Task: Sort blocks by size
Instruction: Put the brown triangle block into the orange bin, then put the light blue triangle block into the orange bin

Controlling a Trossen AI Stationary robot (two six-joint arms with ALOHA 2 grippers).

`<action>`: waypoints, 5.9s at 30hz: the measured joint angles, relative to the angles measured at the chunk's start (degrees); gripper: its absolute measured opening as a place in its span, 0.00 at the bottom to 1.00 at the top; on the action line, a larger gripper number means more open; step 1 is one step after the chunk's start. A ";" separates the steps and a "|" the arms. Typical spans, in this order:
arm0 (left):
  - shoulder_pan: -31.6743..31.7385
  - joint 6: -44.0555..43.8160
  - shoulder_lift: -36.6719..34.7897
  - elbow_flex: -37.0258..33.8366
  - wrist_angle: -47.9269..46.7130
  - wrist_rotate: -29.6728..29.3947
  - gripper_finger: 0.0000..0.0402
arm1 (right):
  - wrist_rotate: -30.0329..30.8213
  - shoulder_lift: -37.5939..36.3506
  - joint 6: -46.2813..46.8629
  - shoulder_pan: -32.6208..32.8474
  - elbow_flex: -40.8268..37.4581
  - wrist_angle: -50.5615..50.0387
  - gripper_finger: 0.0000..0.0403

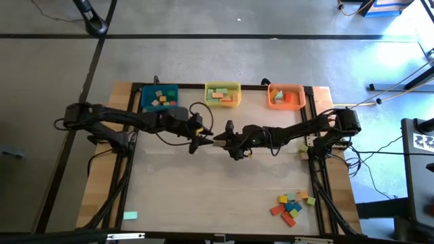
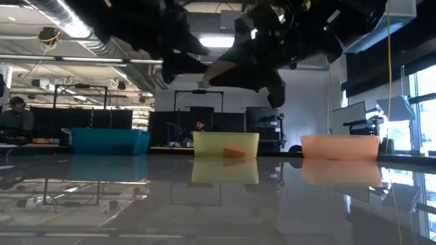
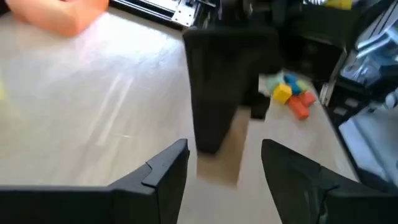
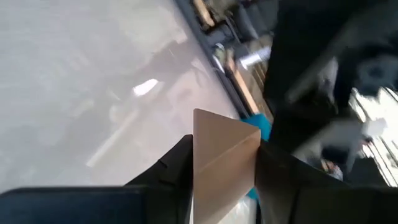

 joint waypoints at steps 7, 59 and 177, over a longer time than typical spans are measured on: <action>-0.41 3.59 -8.55 -0.11 -14.51 -9.22 0.48 | 12.12 -6.01 6.67 1.39 0.00 -2.50 0.32; -7.29 0.16 -14.09 -6.19 -22.01 -20.51 0.48 | 12.97 -12.94 57.05 -54.69 0.04 -57.48 0.51; -51.55 -58.02 2.56 9.01 -47.39 -5.40 0.29 | 8.19 -24.83 51.60 -1.64 -4.68 -33.50 0.74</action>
